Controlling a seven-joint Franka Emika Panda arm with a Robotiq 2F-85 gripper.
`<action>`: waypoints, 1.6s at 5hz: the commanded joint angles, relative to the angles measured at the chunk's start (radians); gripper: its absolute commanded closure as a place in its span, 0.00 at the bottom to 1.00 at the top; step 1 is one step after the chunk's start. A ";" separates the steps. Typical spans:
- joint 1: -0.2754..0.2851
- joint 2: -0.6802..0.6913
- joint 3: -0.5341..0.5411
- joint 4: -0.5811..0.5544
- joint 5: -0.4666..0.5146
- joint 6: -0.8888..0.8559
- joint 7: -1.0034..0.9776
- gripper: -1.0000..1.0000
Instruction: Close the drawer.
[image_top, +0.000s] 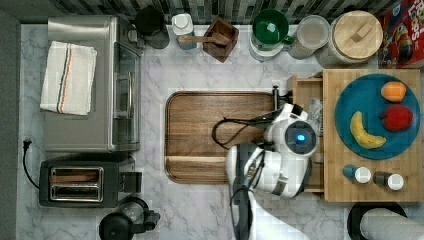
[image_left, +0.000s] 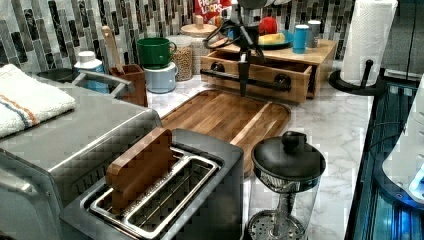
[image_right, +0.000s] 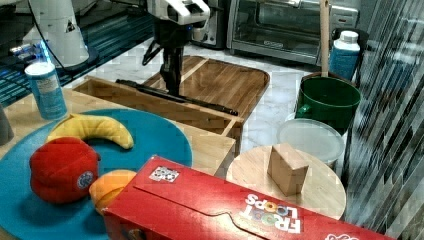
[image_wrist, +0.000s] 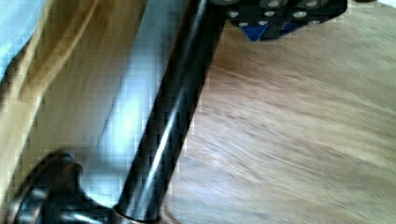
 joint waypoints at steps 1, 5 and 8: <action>-0.260 0.159 -0.115 0.315 0.146 0.003 -0.366 1.00; -0.246 0.142 -0.126 0.334 0.116 -0.118 -0.225 1.00; -0.246 0.142 -0.127 0.334 0.116 -0.118 -0.226 1.00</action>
